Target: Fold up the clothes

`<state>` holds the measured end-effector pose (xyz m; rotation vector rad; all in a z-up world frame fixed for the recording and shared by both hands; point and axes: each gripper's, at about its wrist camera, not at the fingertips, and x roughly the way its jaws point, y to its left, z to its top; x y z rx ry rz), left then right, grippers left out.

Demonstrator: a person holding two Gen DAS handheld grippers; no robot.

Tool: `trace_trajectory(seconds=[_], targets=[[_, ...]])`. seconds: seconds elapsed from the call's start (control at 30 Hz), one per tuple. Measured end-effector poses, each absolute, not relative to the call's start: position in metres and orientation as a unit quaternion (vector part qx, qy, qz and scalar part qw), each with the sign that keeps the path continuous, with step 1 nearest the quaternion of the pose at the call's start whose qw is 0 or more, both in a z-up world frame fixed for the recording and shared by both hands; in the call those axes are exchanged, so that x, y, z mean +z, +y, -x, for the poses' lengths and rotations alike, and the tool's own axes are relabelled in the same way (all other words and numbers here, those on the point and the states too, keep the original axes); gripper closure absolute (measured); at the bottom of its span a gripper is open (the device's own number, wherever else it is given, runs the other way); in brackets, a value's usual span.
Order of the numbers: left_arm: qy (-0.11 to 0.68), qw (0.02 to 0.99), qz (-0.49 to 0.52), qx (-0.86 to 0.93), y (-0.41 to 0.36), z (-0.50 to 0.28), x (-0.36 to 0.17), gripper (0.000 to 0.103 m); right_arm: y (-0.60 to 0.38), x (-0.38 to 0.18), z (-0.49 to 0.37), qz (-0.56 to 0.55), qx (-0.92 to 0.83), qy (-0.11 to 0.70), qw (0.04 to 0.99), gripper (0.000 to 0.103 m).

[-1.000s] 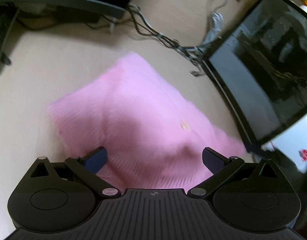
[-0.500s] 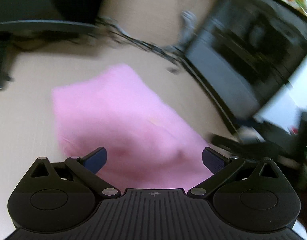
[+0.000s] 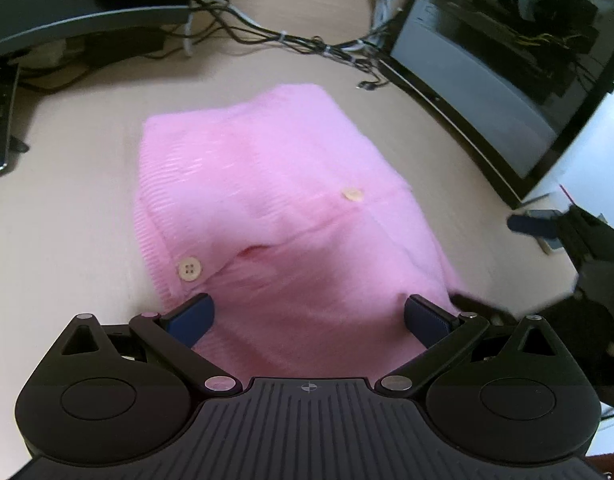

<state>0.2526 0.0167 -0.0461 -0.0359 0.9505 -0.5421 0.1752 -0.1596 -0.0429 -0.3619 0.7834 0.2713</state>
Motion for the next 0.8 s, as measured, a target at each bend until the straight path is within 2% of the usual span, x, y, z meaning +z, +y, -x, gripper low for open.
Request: trace_trajectory(seconds=[0.23, 0.6, 0.8], targets=[[0.452, 0.857, 0.024, -0.247, 0.024, -0.255, -0.044, 0.000, -0.157, -0.013, -0.184, 0.141, 0.185, 0.337, 0.912, 0.000], [0.446, 0.869, 0.019, -0.215, 0.033, -0.245, -0.036, 0.000, -0.141, -0.048, -0.195, 0.257, 0.192, 0.331, 0.888, 0.000], [0.435, 0.885, 0.040, -0.160, 0.069, -0.231, -0.028, 0.000, -0.151, -0.015, -0.177, 0.200, 0.308, 0.330, 0.870, 0.000]])
